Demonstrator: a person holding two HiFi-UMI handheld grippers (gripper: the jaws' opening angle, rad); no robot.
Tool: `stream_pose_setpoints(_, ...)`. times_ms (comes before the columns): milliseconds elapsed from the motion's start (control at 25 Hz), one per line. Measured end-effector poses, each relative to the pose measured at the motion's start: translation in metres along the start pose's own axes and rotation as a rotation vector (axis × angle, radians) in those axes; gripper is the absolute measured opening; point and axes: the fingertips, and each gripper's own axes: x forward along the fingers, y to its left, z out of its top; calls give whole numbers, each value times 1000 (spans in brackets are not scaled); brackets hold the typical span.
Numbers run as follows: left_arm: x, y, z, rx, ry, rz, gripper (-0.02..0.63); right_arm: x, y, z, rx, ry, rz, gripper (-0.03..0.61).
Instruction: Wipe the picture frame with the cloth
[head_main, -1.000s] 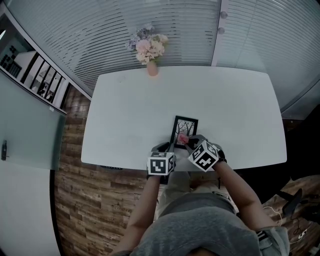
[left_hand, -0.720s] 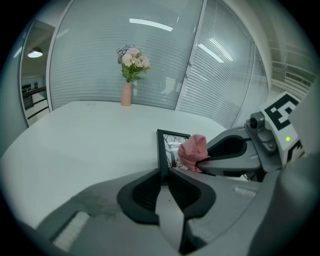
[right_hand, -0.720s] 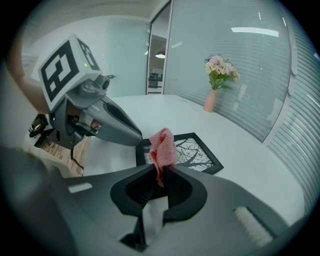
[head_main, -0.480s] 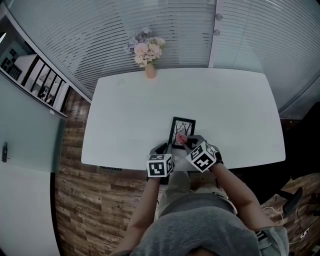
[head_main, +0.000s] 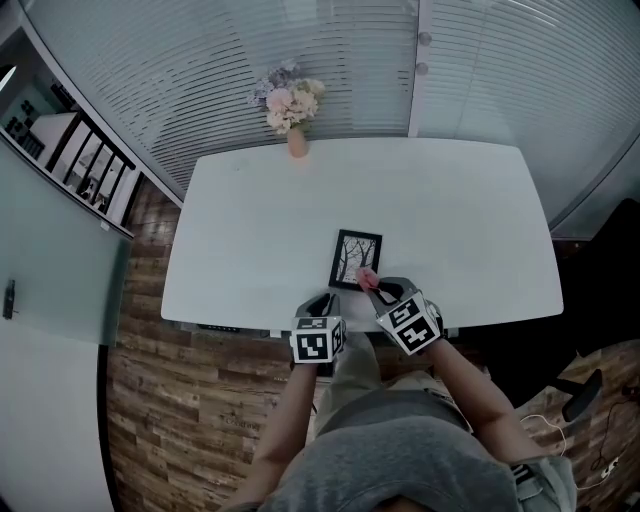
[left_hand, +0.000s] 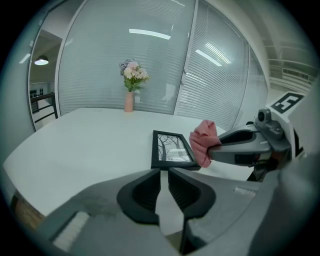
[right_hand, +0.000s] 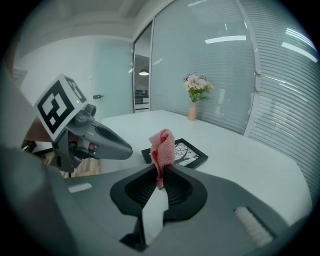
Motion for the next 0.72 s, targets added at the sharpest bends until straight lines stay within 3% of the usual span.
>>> stream_pose_setpoints(440,-58,-37,-23,-35,-58,-3,9,-59,34,-15,115,-82,4,38)
stream_pose_setpoints(720,-86,-57,-36,-45,-95,-13,2,-85,58,-23,133,-112,24,38)
